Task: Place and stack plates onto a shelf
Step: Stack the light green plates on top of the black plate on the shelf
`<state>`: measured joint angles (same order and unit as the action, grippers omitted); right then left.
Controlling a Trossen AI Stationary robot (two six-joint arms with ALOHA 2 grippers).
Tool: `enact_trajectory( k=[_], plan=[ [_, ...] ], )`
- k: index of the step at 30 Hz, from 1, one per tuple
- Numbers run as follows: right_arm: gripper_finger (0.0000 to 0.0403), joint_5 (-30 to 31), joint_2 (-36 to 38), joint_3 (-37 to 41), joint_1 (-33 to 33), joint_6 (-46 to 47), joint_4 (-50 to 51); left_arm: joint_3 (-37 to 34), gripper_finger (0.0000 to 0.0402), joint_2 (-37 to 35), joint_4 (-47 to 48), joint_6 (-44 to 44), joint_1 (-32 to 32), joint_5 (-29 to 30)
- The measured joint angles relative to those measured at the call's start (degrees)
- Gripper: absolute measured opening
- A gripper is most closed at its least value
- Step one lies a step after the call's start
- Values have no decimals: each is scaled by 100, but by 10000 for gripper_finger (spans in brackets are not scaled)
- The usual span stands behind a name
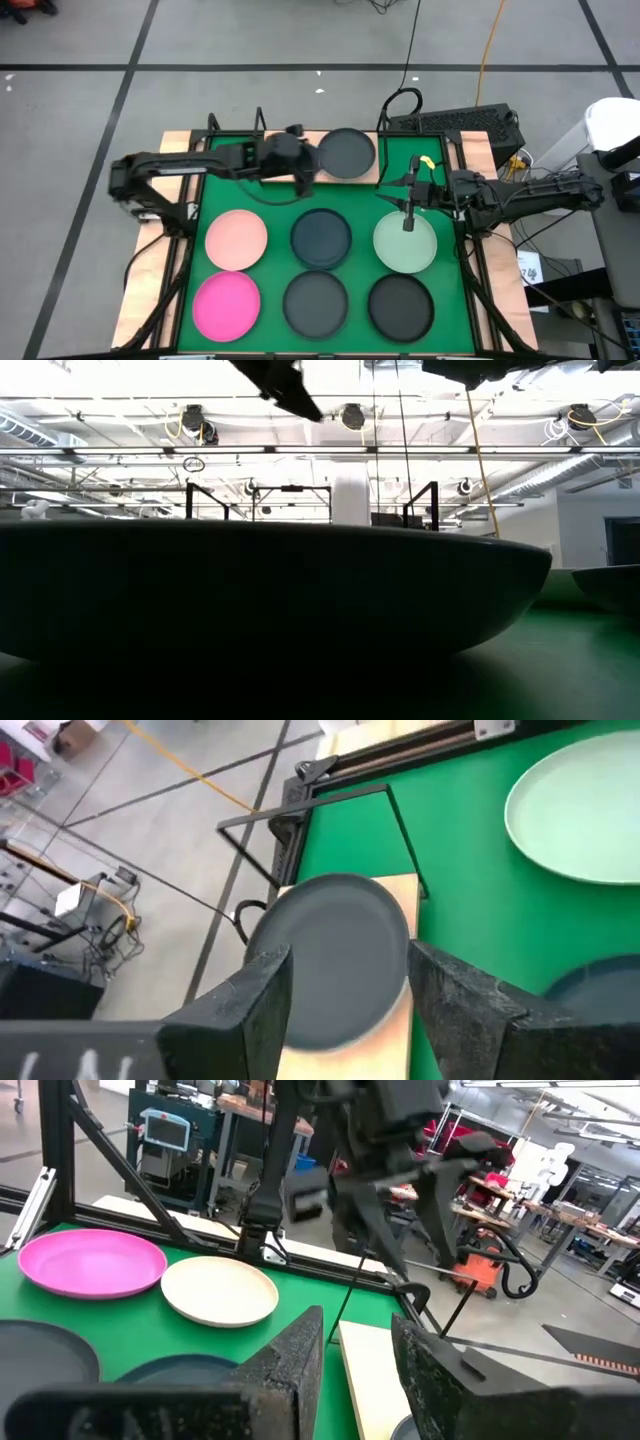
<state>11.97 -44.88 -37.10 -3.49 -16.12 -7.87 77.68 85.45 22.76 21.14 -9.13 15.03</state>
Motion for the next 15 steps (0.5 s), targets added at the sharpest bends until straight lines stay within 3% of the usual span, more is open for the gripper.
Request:
enact_trajectory(
  k=[9,15],
  plan=[
    [105,0,-4,0,0,45,1,-2389,124,-2214,-1214,-1068,312,-1],
    [105,0,-39,0,2,68,-5,-3822,115,-3517,-2392,-1552,600,4]
  ],
)
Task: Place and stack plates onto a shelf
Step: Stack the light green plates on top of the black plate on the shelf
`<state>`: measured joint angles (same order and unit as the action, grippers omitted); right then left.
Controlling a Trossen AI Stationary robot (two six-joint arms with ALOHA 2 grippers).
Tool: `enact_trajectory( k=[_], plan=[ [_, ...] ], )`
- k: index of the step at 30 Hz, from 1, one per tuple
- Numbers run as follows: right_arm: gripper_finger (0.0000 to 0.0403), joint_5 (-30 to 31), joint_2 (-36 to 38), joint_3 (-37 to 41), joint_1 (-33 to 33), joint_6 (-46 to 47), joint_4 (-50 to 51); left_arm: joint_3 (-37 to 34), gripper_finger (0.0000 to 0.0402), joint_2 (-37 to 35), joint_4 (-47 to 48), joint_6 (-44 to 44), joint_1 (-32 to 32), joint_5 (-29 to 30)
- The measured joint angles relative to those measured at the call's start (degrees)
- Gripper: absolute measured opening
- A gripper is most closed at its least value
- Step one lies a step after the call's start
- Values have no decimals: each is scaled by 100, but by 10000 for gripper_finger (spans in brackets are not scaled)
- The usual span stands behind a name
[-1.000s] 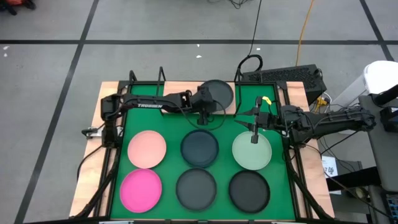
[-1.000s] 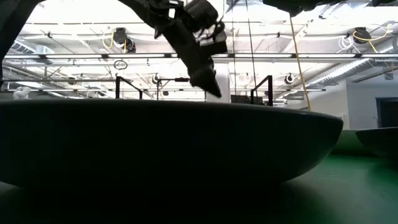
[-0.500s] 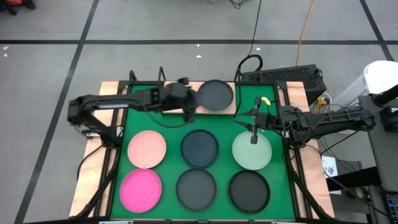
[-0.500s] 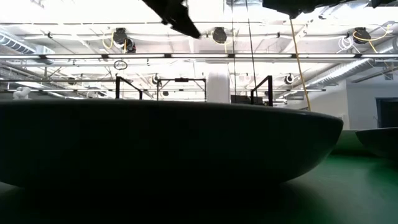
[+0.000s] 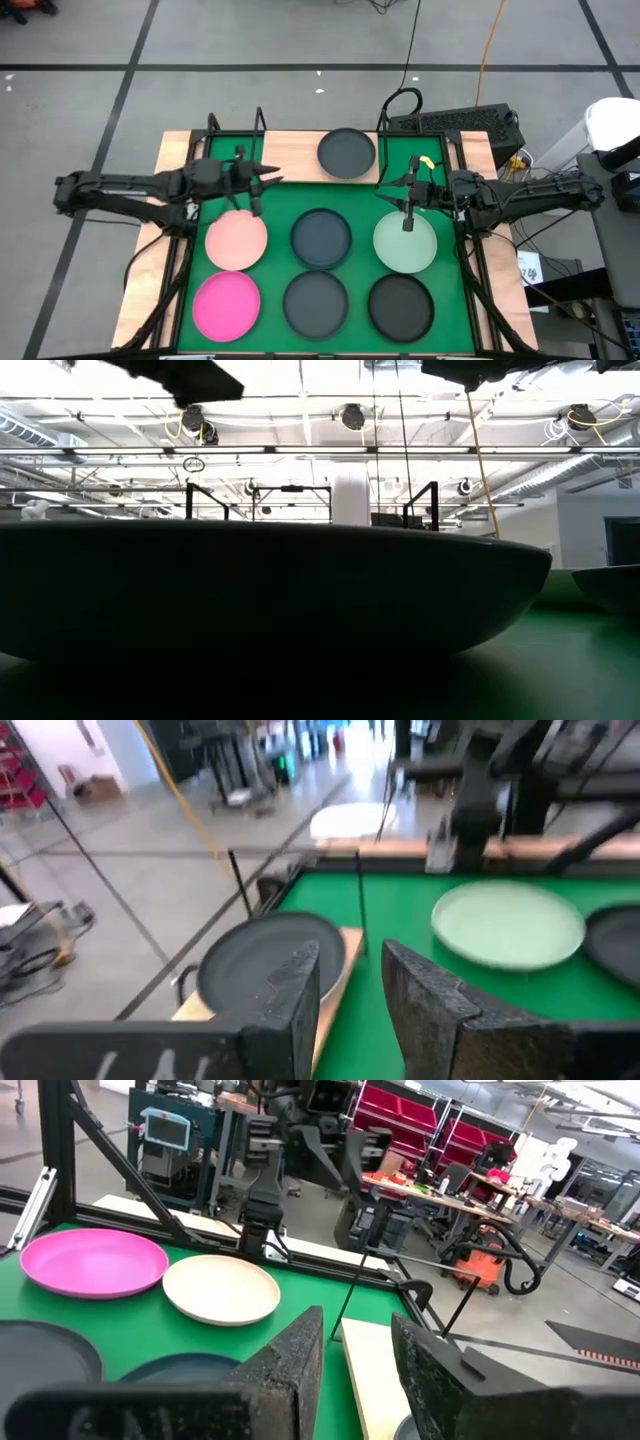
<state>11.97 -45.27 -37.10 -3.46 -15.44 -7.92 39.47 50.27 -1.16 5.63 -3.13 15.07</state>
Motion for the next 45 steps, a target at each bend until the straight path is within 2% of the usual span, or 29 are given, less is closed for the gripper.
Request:
enact_trajectory(
  k=[5,10,22,27,30,37,45],
  plan=[
    [105,8,-169,0,0,-6,-92,-756,115,-692,-193,-323,88,112],
    [105,11,-447,0,72,-20,-126,-1219,115,-1024,-213,-508,100,190],
    [105,20,-1036,0,461,-28,-256,-1314,115,-981,-172,-486,98,199],
    [105,-4,-1138,0,557,162,-254,-1314,115,-981,-245,-542,98,496],
    [105,-8,-1205,0,603,310,-225,-1314,115,-981,-300,-293,98,518],
    [105,-21,-1211,-242,614,718,641,-1314,115,-1050,-591,180,98,451],
    [105,-479,-1434,-662,614,1046,1727,-1314,115,-1053,-615,-565,102,439]
  ],
)
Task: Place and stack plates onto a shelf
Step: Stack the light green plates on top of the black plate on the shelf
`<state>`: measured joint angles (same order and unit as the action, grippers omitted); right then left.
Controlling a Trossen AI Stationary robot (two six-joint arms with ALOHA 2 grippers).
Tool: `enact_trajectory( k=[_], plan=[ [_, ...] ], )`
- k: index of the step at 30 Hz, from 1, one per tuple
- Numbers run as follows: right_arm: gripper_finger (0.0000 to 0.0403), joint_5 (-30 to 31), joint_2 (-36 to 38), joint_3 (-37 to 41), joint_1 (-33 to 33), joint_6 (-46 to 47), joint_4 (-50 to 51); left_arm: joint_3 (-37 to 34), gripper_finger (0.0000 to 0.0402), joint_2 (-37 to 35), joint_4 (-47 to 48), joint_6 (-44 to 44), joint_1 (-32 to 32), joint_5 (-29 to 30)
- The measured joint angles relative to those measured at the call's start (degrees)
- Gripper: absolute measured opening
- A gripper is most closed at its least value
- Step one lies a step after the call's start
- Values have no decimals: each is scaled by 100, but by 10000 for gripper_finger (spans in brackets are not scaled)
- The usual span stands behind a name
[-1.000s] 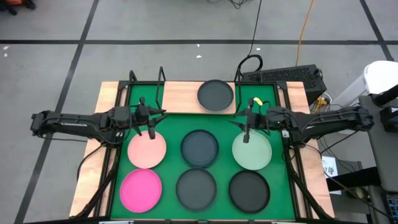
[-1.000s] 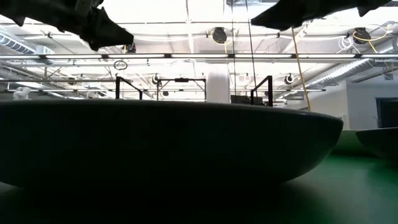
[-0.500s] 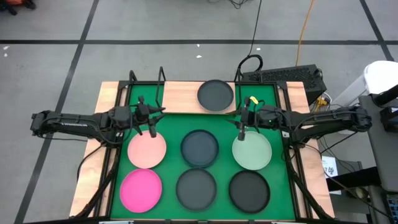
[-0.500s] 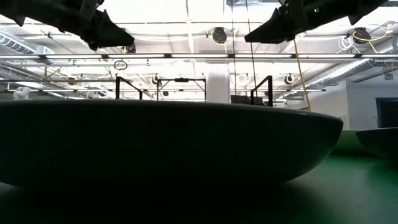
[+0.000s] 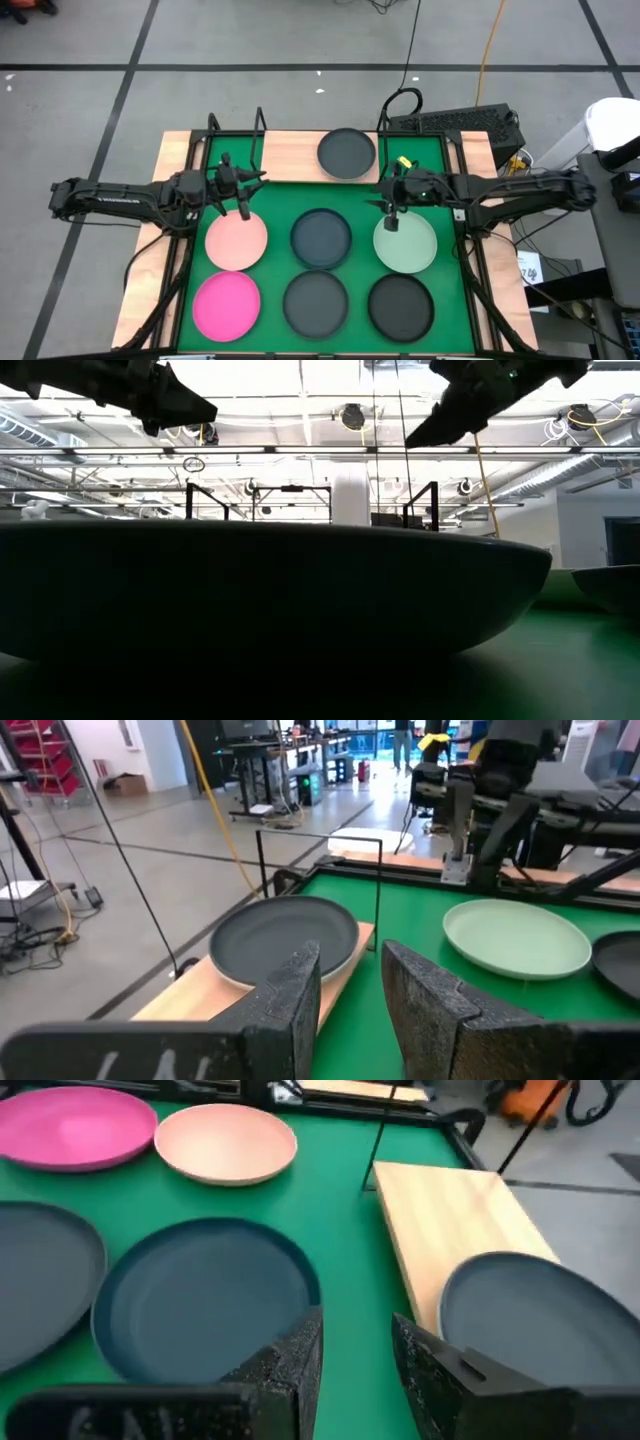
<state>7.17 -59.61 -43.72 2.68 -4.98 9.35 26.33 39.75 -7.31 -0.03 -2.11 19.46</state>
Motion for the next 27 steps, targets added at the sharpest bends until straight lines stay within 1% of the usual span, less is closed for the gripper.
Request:
enact_trajectory(
  k=[2,7,13,18,21,24,27],
  plan=[
    [105,0,-116,-89,0,70,372,0,115,0,-60,2,0,0],
    [105,-67,-547,-363,4,124,880,0,115,-1,-145,269,54,-9],
    [105,-590,-996,-534,-5,-129,936,0,115,-7,-481,675,265,-15],
    [105,-621,-1404,-534,-148,-487,848,-60,115,-8,-573,706,338,-13],
    [105,-679,-1724,-534,-334,-808,821,-410,115,-9,-1156,800,337,-7],
    [105,-751,-2005,-534,-522,-1056,608,-873,115,-30,-1909,796,337,32],
    [105,-746,-2203,-534,-698,-1290,423,-1193,115,-87,-2684,812,334,113]
  ],
)
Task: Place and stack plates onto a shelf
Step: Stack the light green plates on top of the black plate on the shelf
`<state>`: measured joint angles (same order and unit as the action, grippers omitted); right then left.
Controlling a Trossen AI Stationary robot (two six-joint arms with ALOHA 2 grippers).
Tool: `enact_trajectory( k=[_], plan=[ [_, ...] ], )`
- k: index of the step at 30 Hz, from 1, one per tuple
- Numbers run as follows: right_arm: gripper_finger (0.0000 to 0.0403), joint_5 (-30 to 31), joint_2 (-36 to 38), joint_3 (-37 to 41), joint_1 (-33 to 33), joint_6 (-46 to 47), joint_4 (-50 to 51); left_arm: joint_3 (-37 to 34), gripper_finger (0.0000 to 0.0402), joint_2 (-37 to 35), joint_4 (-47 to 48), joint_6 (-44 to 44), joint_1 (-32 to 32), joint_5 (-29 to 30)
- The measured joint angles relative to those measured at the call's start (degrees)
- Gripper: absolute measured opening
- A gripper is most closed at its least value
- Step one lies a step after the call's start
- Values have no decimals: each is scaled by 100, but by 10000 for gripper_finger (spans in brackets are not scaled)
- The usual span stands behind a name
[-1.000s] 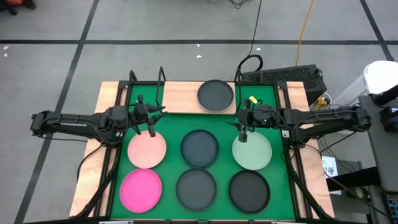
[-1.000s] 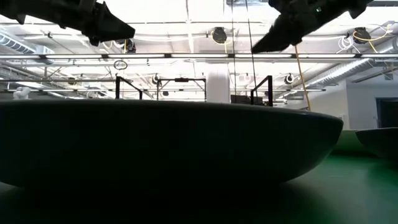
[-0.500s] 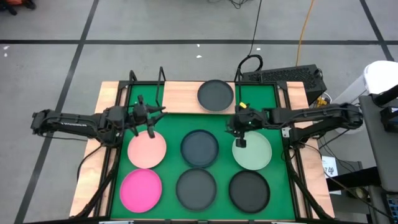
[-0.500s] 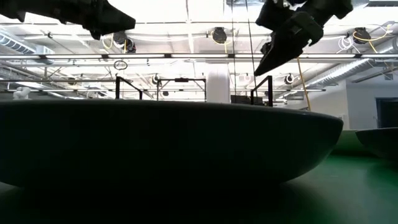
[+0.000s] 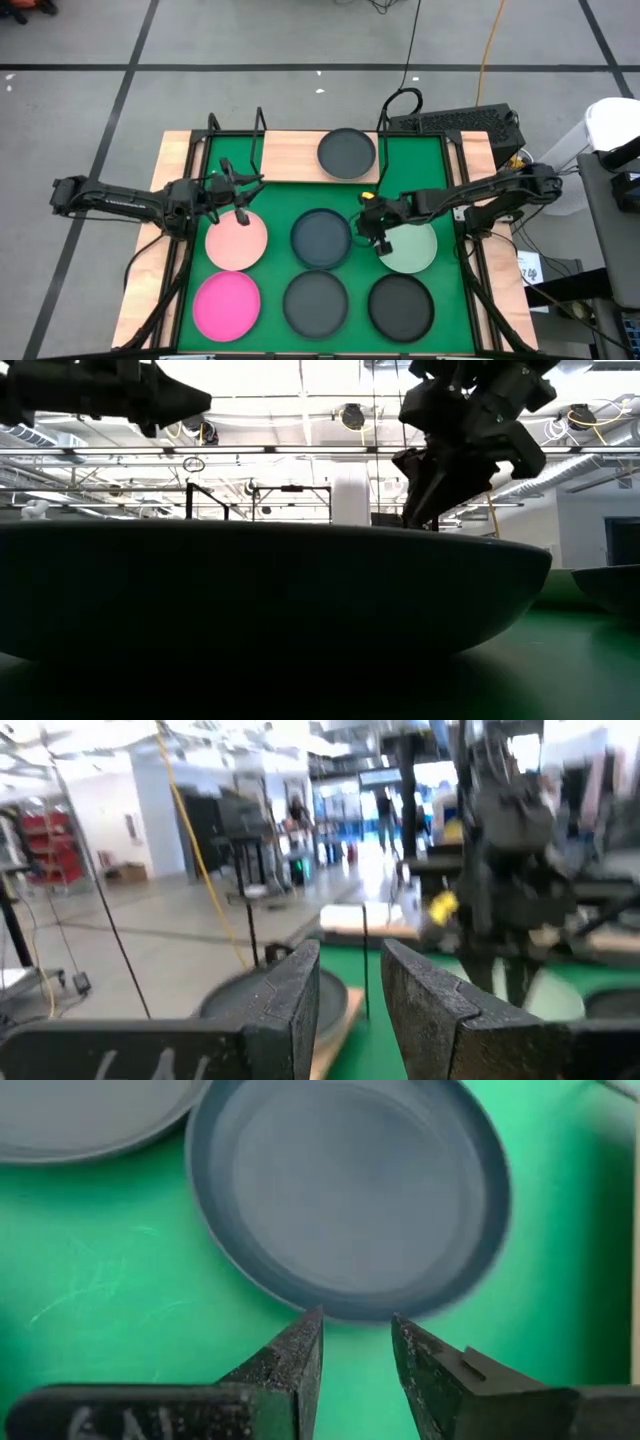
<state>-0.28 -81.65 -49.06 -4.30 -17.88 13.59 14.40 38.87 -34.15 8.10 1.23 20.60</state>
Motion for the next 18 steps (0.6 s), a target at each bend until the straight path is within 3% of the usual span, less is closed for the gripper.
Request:
enact_trajectory(
  k=[10,15,18],
  plan=[
    [105,30,-188,2,-239,496,370,-86,115,-68,-343,-61,1,31],
    [105,149,-71,4,-188,2562,942,-86,115,-63,-236,-222,1,31],
    [105,-10,-20,9,-187,3287,1198,-86,115,-66,-244,-150,-3,31]
  ],
)
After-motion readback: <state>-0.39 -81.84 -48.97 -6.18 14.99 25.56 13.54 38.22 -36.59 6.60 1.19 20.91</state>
